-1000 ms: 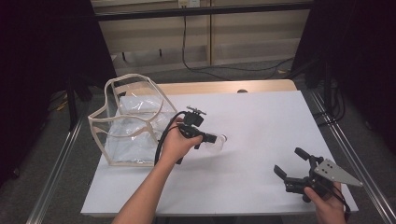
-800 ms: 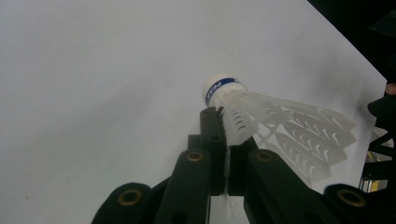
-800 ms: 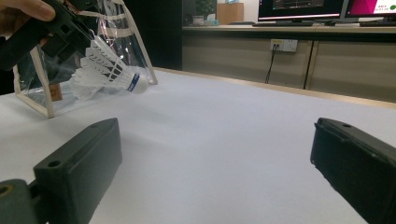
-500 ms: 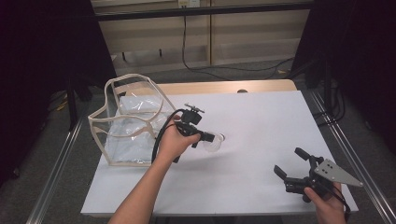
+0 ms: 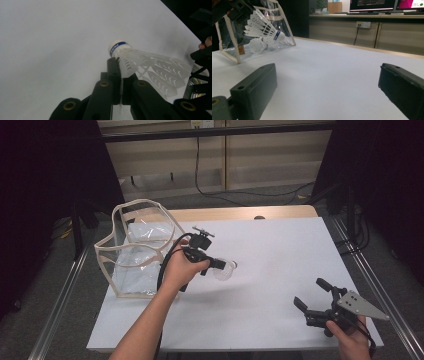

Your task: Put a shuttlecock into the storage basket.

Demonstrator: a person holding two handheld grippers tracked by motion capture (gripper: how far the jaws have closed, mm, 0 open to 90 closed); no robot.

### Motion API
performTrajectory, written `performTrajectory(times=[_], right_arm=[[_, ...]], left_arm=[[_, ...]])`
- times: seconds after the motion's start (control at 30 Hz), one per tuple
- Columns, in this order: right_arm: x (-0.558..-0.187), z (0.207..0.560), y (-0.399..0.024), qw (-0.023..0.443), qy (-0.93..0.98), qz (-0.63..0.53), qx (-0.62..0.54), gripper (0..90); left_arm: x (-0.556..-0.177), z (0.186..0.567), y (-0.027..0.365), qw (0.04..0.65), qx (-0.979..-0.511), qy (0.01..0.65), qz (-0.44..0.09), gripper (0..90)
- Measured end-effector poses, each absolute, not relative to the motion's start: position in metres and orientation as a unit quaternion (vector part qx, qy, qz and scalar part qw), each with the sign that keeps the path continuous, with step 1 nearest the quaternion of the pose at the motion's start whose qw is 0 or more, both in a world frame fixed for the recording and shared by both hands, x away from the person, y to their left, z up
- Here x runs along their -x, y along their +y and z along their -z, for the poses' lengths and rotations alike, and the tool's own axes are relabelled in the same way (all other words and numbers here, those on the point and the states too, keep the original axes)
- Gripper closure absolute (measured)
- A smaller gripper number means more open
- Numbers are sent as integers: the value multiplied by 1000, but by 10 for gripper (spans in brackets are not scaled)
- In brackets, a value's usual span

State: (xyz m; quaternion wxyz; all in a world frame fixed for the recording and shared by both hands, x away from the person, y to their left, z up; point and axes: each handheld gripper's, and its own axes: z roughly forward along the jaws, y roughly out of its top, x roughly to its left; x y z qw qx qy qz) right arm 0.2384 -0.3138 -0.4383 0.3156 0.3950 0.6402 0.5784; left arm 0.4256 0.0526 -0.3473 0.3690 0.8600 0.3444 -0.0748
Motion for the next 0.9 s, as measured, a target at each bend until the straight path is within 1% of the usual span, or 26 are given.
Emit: performTrajectory(times=[0.53, 0.67, 0.9], right_arm=[[-239, 439, -313, 316, 642, -577, -394, 16], [-239, 438, -313, 316, 642, -577, -394, 16], [-239, 439, -313, 316, 642, -577, -394, 16]], left_arm=[[-426, 335, 65, 364, -861, 349, 68, 898], [-426, 332, 67, 370, -854, 359, 66, 898], [-428, 325, 71, 365, -859, 354, 64, 898]])
